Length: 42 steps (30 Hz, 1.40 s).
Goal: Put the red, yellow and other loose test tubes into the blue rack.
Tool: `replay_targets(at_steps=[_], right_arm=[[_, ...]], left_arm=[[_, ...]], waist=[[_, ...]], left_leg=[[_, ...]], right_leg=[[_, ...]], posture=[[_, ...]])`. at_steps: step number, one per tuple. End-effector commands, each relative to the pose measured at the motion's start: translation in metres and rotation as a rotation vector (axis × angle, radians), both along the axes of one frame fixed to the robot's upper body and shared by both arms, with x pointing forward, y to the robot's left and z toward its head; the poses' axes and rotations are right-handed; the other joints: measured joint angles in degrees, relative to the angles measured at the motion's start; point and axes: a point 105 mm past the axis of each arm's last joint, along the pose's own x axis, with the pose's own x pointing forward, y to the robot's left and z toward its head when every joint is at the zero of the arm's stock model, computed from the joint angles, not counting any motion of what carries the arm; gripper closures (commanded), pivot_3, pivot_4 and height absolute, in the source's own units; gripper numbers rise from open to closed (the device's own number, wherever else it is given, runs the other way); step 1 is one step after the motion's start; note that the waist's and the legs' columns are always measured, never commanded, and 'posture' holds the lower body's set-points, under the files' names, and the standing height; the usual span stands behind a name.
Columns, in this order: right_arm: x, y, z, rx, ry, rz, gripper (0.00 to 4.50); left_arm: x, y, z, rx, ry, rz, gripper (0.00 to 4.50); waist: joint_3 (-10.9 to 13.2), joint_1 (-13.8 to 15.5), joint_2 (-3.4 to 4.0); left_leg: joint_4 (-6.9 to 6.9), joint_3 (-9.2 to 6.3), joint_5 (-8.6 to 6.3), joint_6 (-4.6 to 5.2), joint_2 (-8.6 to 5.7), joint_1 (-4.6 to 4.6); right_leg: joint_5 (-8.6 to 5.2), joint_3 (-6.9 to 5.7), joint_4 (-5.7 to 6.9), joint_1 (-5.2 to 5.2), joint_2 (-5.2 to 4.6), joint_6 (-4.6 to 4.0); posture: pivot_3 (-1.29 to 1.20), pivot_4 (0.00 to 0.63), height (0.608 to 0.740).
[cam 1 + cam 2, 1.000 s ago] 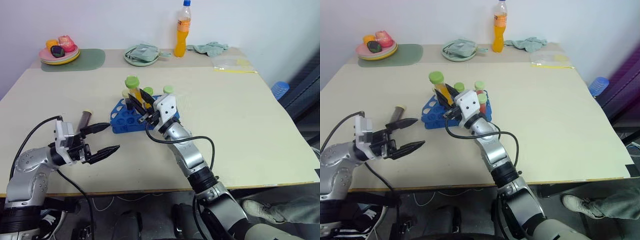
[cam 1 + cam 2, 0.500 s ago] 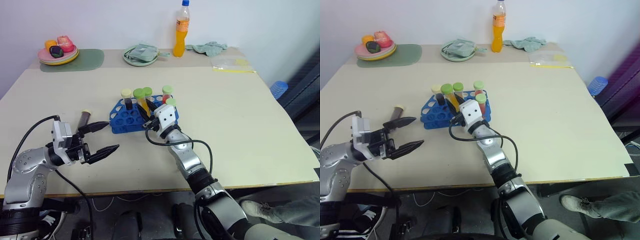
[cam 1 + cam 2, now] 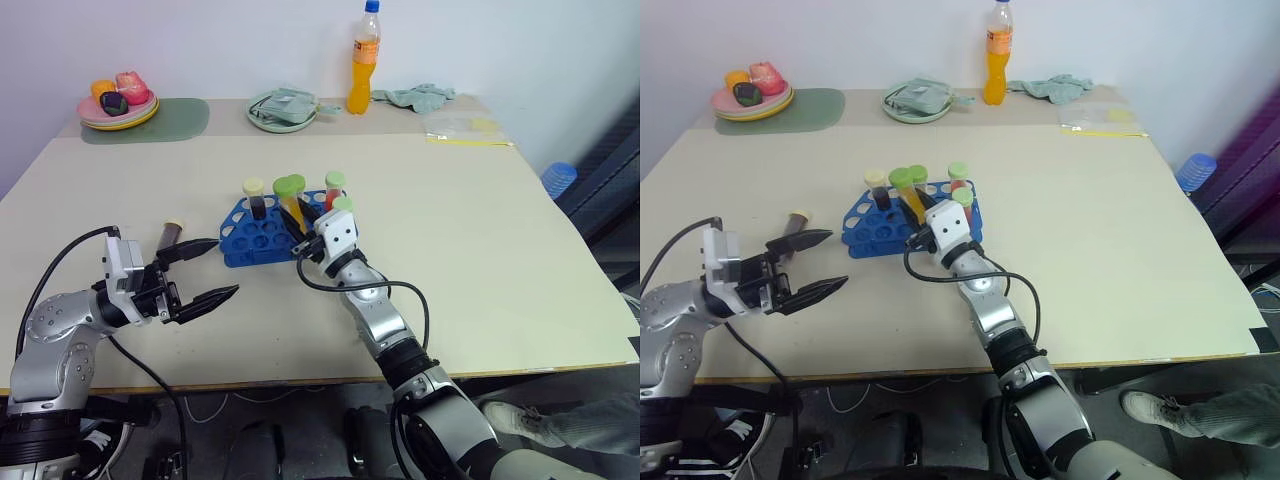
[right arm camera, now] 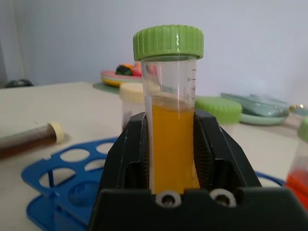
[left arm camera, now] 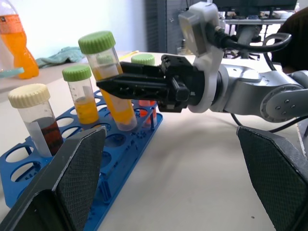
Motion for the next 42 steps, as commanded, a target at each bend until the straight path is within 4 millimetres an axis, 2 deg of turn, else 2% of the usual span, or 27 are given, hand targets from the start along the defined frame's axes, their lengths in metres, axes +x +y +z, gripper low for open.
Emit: replay_targets(at_steps=[1,10,13,17,19,24,30,32,36,39,42], right_arm=[[0.007,-0.01,0.005,0.025,-0.002,-0.046,3.73],[-0.002,0.006,0.001,0.06,0.038,0.047,3.73],[-0.006,0.005,0.004,0.083,0.033,0.082,2.28],[-0.006,0.0,0.01,0.054,-0.007,0.069,0.11],[-0.01,-0.002,0.014,0.027,-0.034,0.08,0.04],[-0.038,-0.016,0.025,-0.087,-0.108,0.203,0.04],[-0.044,-0.066,0.044,-0.183,-0.153,0.121,0.04],[-0.046,-0.075,0.052,-0.197,-0.157,0.111,0.04],[-0.071,-0.104,0.056,-0.279,-0.091,0.229,0.04],[-0.099,-0.114,0.055,-0.335,0.003,0.383,0.04],[-0.109,-0.12,0.062,-0.368,0.009,0.429,0.04]], left_arm=[[0.0,-0.001,0.008,0.005,-0.042,-0.009,0.0],[0.001,-0.002,0.008,0.012,-0.043,-0.011,0.0],[0.002,-0.003,0.009,0.012,-0.046,-0.013,0.0],[0.002,-0.004,0.009,0.01,-0.046,-0.012,0.0],[0.001,-0.004,0.009,0.009,-0.045,-0.013,0.0],[-0.001,-0.004,0.009,0.011,-0.035,-0.013,0.0],[0.001,0.001,0.002,0.033,0.003,0.005,0.0],[0.003,0.006,-0.002,0.044,0.036,0.025,0.0],[0.02,0.024,-0.013,0.17,0.154,0.194,0.0],[0.039,0.047,0.007,0.172,0.193,0.385,0.0],[0.049,0.062,0.026,0.156,0.263,0.513,0.0]], waist=[[0.0,0.08,-0.01],[0.0,0.02,0.0],[0.0,0.01,0.0],[0.0,-0.02,0.01],[0.0,0.01,0.01],[-0.01,0.19,-0.02],[-0.01,0.2,-0.02],[-0.01,0.18,-0.03],[0.0,0.41,-0.03],[0.03,1.0,-0.13],[0.07,1.42,-0.25]], left_leg=[[0.0,0.0,0.0,0.0,0.0,0.0],[0.0,-0.01,0.02,-0.03,-0.01,0.01],[0.0,-0.01,0.02,-0.03,-0.01,0.01],[0.0,-0.01,0.02,-0.03,-0.01,0.02],[0.0,-0.01,0.02,-0.03,0.0,0.02],[0.0,-0.01,0.02,-0.03,-0.03,0.0],[0.01,-0.01,0.02,-0.03,-0.04,0.03],[0.01,-0.01,0.02,-0.03,-0.04,0.03],[0.0,-0.04,0.01,-0.02,-0.03,0.05],[0.01,-0.05,0.01,-0.01,-0.05,0.04],[0.05,-0.06,0.01,-0.01,-0.04,0.07]], right_leg=[[0.0,-0.01,0.0,0.01,0.0,0.0],[0.0,-0.01,0.01,0.02,-0.01,0.0],[0.0,-0.01,0.02,0.02,0.0,0.01],[0.01,0.0,0.03,0.02,0.01,0.01],[0.01,-0.01,0.03,0.02,0.0,0.01],[0.0,0.0,0.0,0.04,-0.04,0.01],[0.0,0.0,0.02,0.04,-0.02,0.01],[0.0,0.0,0.01,0.04,-0.01,0.01],[-0.01,0.0,0.0,0.04,0.02,0.01],[-0.01,-0.01,-0.06,0.09,-0.01,0.01],[-0.01,0.0,-0.06,0.09,0.03,0.02]], posture=[[0.0,0.15,0.74],[0.0,0.15,0.74],[0.0,0.15,0.74],[0.0,0.15,0.74],[0.0,0.15,0.74],[0.0,0.15,0.74],[0.0,0.15,0.74],[0.0,0.15,0.74],[0.0,0.15,0.74],[0.0,0.15,0.74],[0.0,0.15,0.74]])
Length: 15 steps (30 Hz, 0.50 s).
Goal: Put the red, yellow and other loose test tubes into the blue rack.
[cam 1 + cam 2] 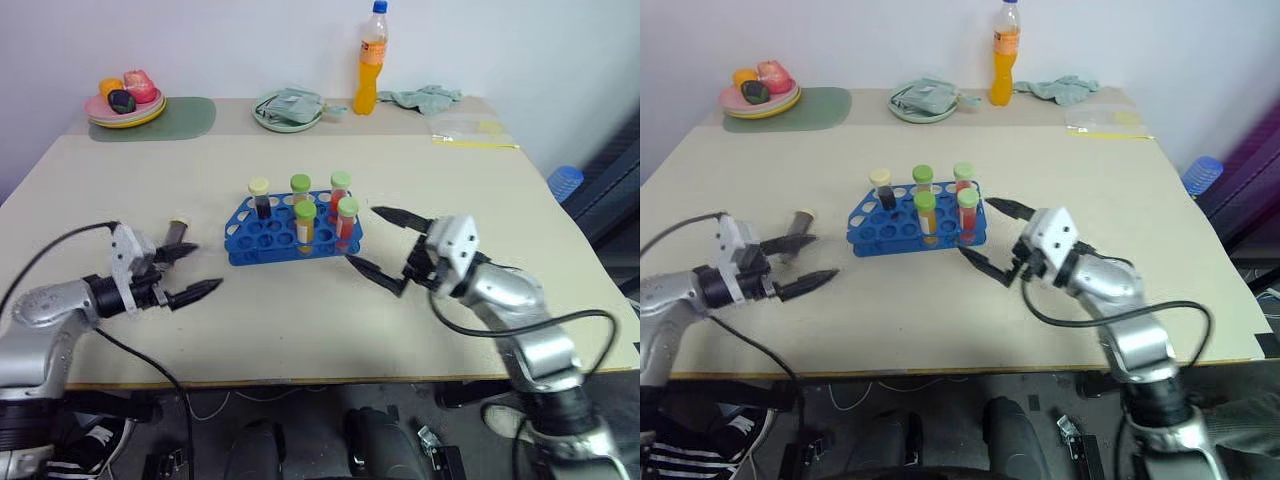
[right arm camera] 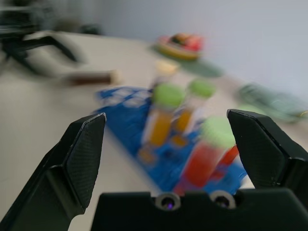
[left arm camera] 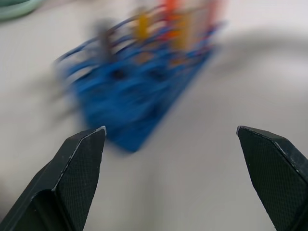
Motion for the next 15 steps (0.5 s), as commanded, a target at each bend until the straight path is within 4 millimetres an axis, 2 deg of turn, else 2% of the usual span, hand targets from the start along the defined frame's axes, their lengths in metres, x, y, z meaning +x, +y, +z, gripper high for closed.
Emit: replay_targets(at_steps=[1,5,7,8,12,15], right_arm=[[-0.017,0.003,0.022,0.009,-0.044,0.091,0.04],[-0.018,0.01,0.02,-0.016,-0.043,0.129,0.04],[-0.015,0.017,0.021,0.006,-0.036,0.136,0.04],[-0.014,0.018,0.021,0.012,-0.043,0.137,0.04],[-0.012,0.031,0.02,0.024,-0.064,0.154,0.04],[-0.013,0.035,0.018,0.027,-0.076,0.155,0.04]], left_arm=[[0.006,0.022,0.027,0.018,0.034,0.155,0.0],[0.007,0.042,0.025,0.031,0.168,0.254,0.0],[0.008,0.043,0.032,-0.102,0.297,0.262,0.0],[0.012,0.044,0.038,-0.161,0.344,0.284,0.0],[0.035,0.057,0.056,-0.133,0.397,0.316,0.0],[0.048,0.066,0.05,-0.09,0.498,0.349,0.0]], waist=[[-0.01,-0.16,-0.05],[0.01,0.02,-0.03],[0.05,0.21,-0.14],[0.05,0.48,-0.21],[-0.01,0.72,-0.38],[-0.01,0.7,-0.37]], left_leg=[[0.0,0.0,0.0,0.0,0.01,0.01],[-0.07,0.03,-0.01,0.02,0.01,0.11],[-0.06,0.02,-0.01,0.02,0.01,0.1],[-0.05,0.01,-0.01,0.02,0.01,0.08],[0.05,-0.03,0.0,0.01,-0.05,0.01],[0.06,-0.01,0.0,0.01,-0.11,-0.04]], right_leg=[[0.0,0.01,0.0,0.0,0.04,0.0],[-0.01,0.04,0.02,0.01,0.07,0.01],[-0.01,0.02,0.05,0.0,0.08,0.0],[-0.01,0.01,0.06,-0.01,0.09,0.0],[-0.01,-0.04,0.03,0.03,0.06,0.0],[-0.02,-0.05,-0.02,0.04,0.03,0.0]], posture=[[0.0,0.15,0.74],[0.0,0.15,0.74],[0.0,0.15,0.74],[0.0,0.15,0.74],[0.0,0.15,0.74],[0.0,0.15,0.74]])
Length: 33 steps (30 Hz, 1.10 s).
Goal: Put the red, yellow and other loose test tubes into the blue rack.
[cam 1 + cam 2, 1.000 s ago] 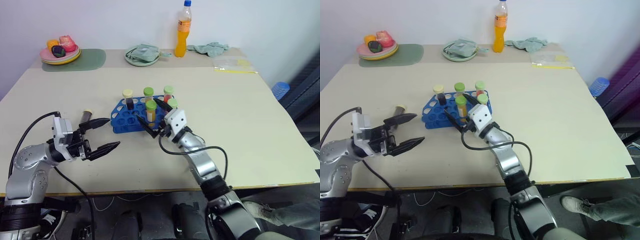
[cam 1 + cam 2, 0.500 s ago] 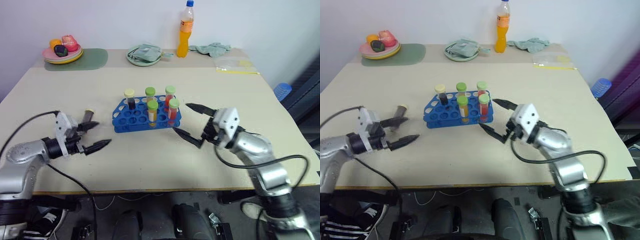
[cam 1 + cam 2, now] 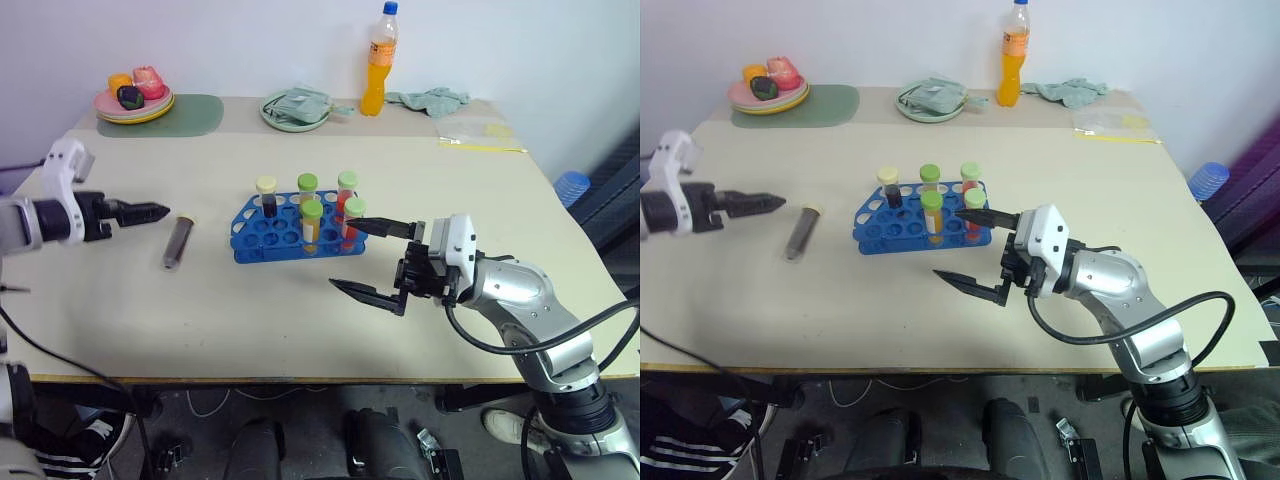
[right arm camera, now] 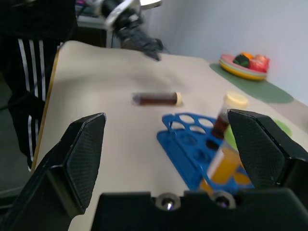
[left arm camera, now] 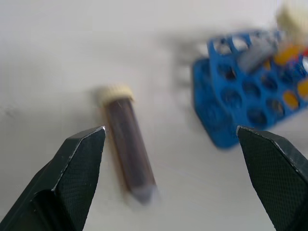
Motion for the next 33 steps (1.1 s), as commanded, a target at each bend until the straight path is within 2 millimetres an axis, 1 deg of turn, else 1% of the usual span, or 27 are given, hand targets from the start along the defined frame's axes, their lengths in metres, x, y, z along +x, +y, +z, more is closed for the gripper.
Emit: replay_targets(at_steps=[1,3,5,9,11,15,19,20,22,23,24,25,28,30,31,32,33], right_arm=[[-0.003,0.004,0.006,0.019,-0.056,0.001,0.04],[-0.002,0.006,0.006,0.022,-0.06,-0.001,0.04],[-0.002,0.006,0.006,0.024,-0.066,-0.009,0.04],[-0.001,0.006,0.006,0.027,-0.08,-0.027,0.04],[0.0,0.005,0.005,0.028,-0.083,-0.038,0.04],[0.001,0.002,0.005,0.027,-0.085,-0.058,0.04],[0.003,0.002,0.005,0.024,-0.091,-0.07,0.04],[0.004,0.003,0.006,0.027,-0.095,-0.074,0.04],[0.005,0.005,0.009,0.03,-0.104,-0.081,0.04],[0.006,0.005,0.011,0.031,-0.109,-0.086,0.0],[0.007,0.005,0.012,0.031,-0.113,-0.089,0.0],[0.007,0.005,0.012,0.032,-0.114,-0.091,0.0],[0.008,0.005,0.014,0.031,-0.116,-0.098,0.0],[0.009,0.004,0.015,0.03,-0.118,-0.107,0.0],[0.009,0.003,0.015,0.029,-0.118,-0.11,0.0],[0.01,0.003,0.016,0.027,-0.12,-0.115,0.0],[0.011,0.002,0.016,0.026,-0.12,-0.119,0.0]], left_arm=[[0.006,0.015,-0.015,0.061,0.141,0.02,0.0],[0.01,0.018,-0.021,0.108,0.2,0.023,0.0],[0.015,0.014,-0.029,0.138,0.24,-0.012,0.0],[0.024,0.009,-0.042,0.198,0.3,-0.004,0.0],[0.028,0.007,-0.045,0.211,0.302,0.008,0.0],[0.028,0.003,-0.053,0.217,0.344,-0.008,0.0],[0.028,-0.008,-0.061,0.217,0.375,-0.078,0.0],[0.029,-0.012,-0.062,0.205,0.372,-0.082,0.0],[0.032,-0.011,-0.069,0.212,0.361,-0.062,0.0],[0.032,-0.012,-0.071,0.194,0.364,-0.046,0.41],[0.031,-0.012,-0.073,0.182,0.367,-0.038,0.53],[0.031,-0.012,-0.074,0.172,0.369,-0.031,0.82],[0.031,-0.012,-0.077,0.168,0.373,-0.025,2.25],[0.036,-0.01,-0.073,0.153,0.328,0.01,3.3],[0.038,-0.009,-0.071,0.154,0.31,0.02,3.68],[0.041,-0.008,-0.066,0.15,0.27,0.033,3.83],[0.047,-0.004,-0.059,0.143,0.208,0.07,3.83]], waist=[[0.0,-0.17,0.03],[0.0,-0.41,0.03],[0.01,-0.42,0.01],[0.02,-0.31,-0.04],[0.01,-0.31,-0.05],[0.01,-0.45,-0.05],[0.0,-0.38,-0.06],[0.0,-0.37,-0.06],[0.0,-0.31,-0.07],[0.0,-0.32,-0.07],[0.0,-0.33,-0.07],[0.0,-0.34,-0.07],[-0.01,-0.41,-0.08],[-0.01,-0.41,-0.08],[-0.01,-0.41,-0.08],[-0.01,-0.41,-0.08],[-0.01,-0.38,-0.08]], left_leg=[[0.01,0.02,0.0,0.0,-0.01,-0.01],[0.01,0.03,0.0,0.0,-0.01,-0.01],[0.01,0.02,0.0,0.0,0.01,-0.02],[0.02,0.0,0.0,0.01,0.04,-0.07],[0.03,0.01,0.0,0.01,0.03,-0.09],[0.04,0.0,0.0,0.02,0.04,-0.1],[0.04,-0.01,0.0,0.02,0.04,-0.1],[0.05,-0.01,0.0,0.02,0.03,-0.1],[0.06,-0.01,0.0,0.02,0.03,-0.11],[0.06,-0.01,0.0,0.02,0.03,-0.11],[0.07,-0.01,0.0,0.02,0.03,-0.11],[0.07,-0.01,0.0,0.02,0.03,-0.11],[0.07,-0.03,0.0,0.02,0.04,-0.1],[0.07,-0.03,0.0,0.02,0.04,-0.1],[0.07,-0.03,0.0,0.02,0.04,-0.1],[0.07,-0.03,0.0,0.02,0.04,-0.1],[0.07,-0.03,0.0,0.02,0.04,-0.1]], right_leg=[[0.0,0.01,-0.01,0.0,0.0,0.0],[0.0,0.02,0.01,-0.01,0.0,0.0],[0.0,0.01,0.04,-0.04,0.02,0.01],[0.0,0.0,0.05,-0.1,0.03,0.01],[0.0,0.01,0.04,-0.1,0.01,0.01],[0.01,0.01,0.04,-0.1,0.01,0.02],[0.01,0.01,0.07,-0.1,0.01,0.02],[0.01,0.01,0.07,-0.1,0.01,0.02],[0.01,0.01,0.07,-0.1,0.0,0.02],[0.02,0.01,0.07,-0.1,0.0,0.03],[0.02,0.01,0.07,-0.1,0.0,0.03],[0.02,0.01,0.07,-0.1,-0.01,0.04],[0.11,0.0,0.1,-0.1,0.01,0.19],[0.11,0.0,0.11,-0.1,0.01,0.2],[0.12,0.0,0.11,-0.1,0.01,0.21],[0.12,0.0,0.11,-0.1,0.01,0.22],[0.13,0.0,0.11,-0.1,0.0,0.22]], posture=[[0.0,0.15,0.74],[0.0,0.15,0.74],[0.0,0.15,0.74],[0.0,0.15,0.74],[0.0,0.15,0.74],[0.0,0.15,0.74],[0.0,0.15,0.74],[0.0,0.15,0.74],[0.0,0.15,0.74],[0.0,0.15,0.74],[0.0,0.15,0.74],[0.0,0.15,0.74],[0.0,0.15,0.74],[0.0,0.15,0.74],[0.0,0.15,0.74],[0.0,0.15,0.74],[0.0,0.15,0.74]])
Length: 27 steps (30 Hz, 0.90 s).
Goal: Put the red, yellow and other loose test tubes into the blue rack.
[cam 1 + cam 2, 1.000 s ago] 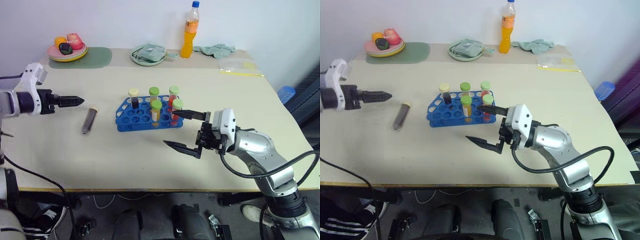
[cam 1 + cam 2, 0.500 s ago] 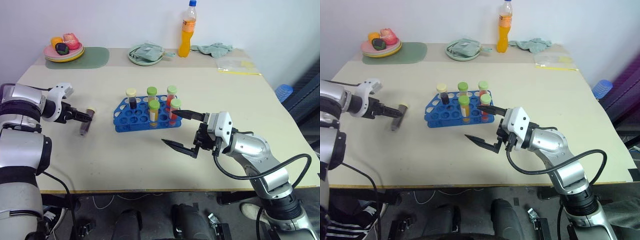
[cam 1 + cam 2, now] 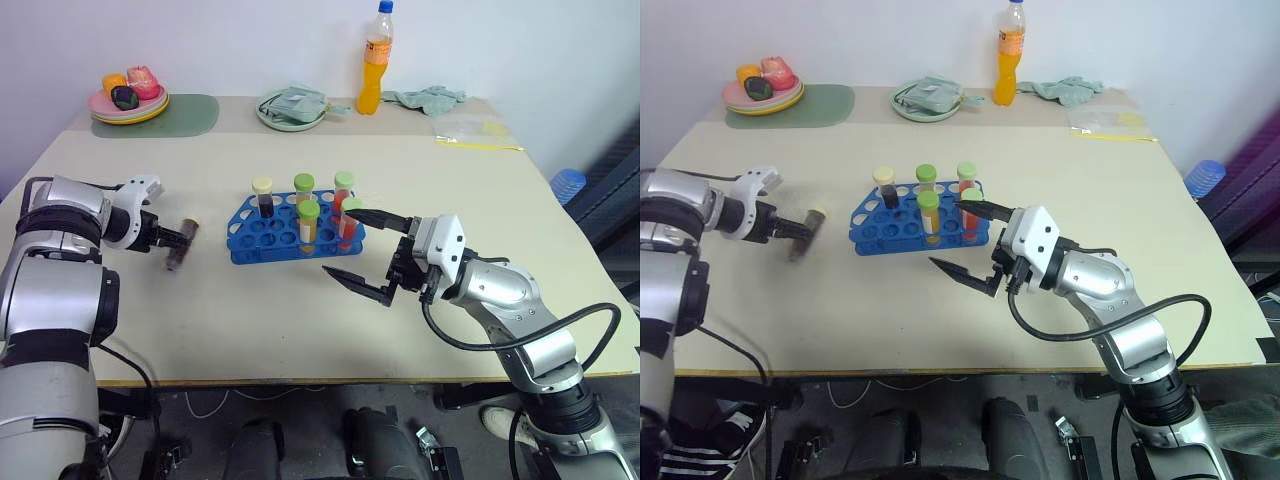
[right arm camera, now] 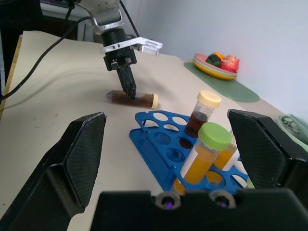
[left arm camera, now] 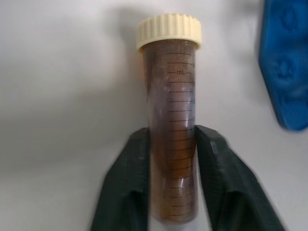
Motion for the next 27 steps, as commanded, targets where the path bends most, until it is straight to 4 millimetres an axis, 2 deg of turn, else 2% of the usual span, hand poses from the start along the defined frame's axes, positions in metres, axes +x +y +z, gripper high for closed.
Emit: replay_targets(at_steps=[1,4,6,8,9,11,14,18,21,25,27], right_arm=[[-0.001,-0.001,0.015,0.015,-0.057,-0.007,0.0],[0.0,-0.003,0.014,0.017,-0.052,-0.022,0.0],[0.0,-0.004,0.011,0.018,-0.045,-0.031,0.0],[0.001,-0.006,0.009,0.019,-0.039,-0.04,0.0],[0.001,-0.007,0.009,0.019,-0.039,-0.043,0.0],[0.003,-0.009,0.008,0.018,-0.038,-0.048,0.0],[0.005,-0.01,0.008,0.018,-0.04,-0.052,0.0],[0.007,-0.013,0.01,0.016,-0.043,-0.054,0.0],[0.009,-0.015,0.009,0.007,-0.045,-0.064,0.0],[0.01,-0.017,0.01,0.011,-0.047,-0.08,0.0],[0.01,-0.017,0.01,0.011,-0.048,-0.085,0.0]], left_arm=[[0.015,0.011,0.024,-0.008,-0.182,0.082,3.83],[0.029,0.019,0.051,-0.012,-0.39,0.122,3.83],[0.038,0.014,0.083,-0.119,-0.652,0.096,3.83],[0.035,0.007,0.112,-0.22,-0.914,0.068,3.83],[0.028,0.0,0.117,-0.253,-1.002,0.008,3.83],[0.01,-0.014,0.117,-0.256,-1.128,-0.081,3.83],[-0.014,-0.029,0.113,-0.29,-1.287,-0.076,3.83],[-0.042,-0.063,0.097,-0.28,-1.36,-0.191,3.83],[-0.047,-0.082,0.086,-0.343,-1.361,-0.178,3.83],[-0.053,-0.111,0.061,-0.289,-1.382,-0.256,3.83],[-0.051,-0.116,0.05,-0.267,-1.384,-0.233,3.83]], waist=[[0.0,0.04,0.0],[-0.01,0.01,-0.01],[-0.01,0.04,0.0],[-0.02,0.06,-0.02],[-0.04,0.08,0.02],[-0.05,0.07,0.02],[-0.08,0.14,0.03],[-0.08,0.16,0.0],[-0.1,0.36,0.03],[-0.12,0.3,0.05],[-0.12,0.23,0.05]], left_leg=[[0.0,0.0,0.0,0.0,0.0,0.0],[0.01,-0.01,0.0,0.0,0.01,0.0],[0.02,0.0,0.0,0.0,0.01,0.0],[0.02,0.02,0.0,-0.01,0.02,0.03],[0.03,0.02,0.01,-0.02,0.04,0.0],[0.03,0.08,0.02,-0.03,0.03,0.04],[0.05,0.11,0.04,-0.08,0.01,0.08],[0.15,0.03,0.05,-0.09,0.01,0.09],[0.14,0.03,0.04,-0.08,0.01,0.21],[0.14,0.01,0.04,-0.07,-0.02,0.36],[0.13,-0.01,0.03,-0.07,-0.01,0.37]], right_leg=[[0.0,0.0,0.0,0.0,0.0,0.0],[0.02,0.0,0.03,0.0,-0.02,0.03],[0.02,0.0,0.04,0.0,-0.02,0.04],[0.03,-0.02,0.09,0.01,-0.08,0.03],[0.03,-0.05,0.09,0.01,-0.08,0.03],[0.04,-0.05,0.1,0.04,-0.15,0.03],[0.05,-0.02,0.1,0.11,-0.18,0.03],[0.06,-0.04,0.09,0.18,-0.1,0.04],[0.06,-0.03,0.07,0.31,-0.1,0.04],[0.05,-0.03,0.0,0.48,-0.1,0.03],[0.05,-0.03,0.0,0.49,-0.08,0.03]], posture=[[0.0,0.15,0.74],[0.0,0.15,0.74],[0.0,0.15,0.74],[0.0,0.15,0.74],[0.0,0.15,0.74],[0.0,0.15,0.74],[0.0,0.15,0.74],[0.0,0.15,0.74],[0.0,0.15,0.74],[0.0,0.15,0.74],[0.0,0.15,0.74]])
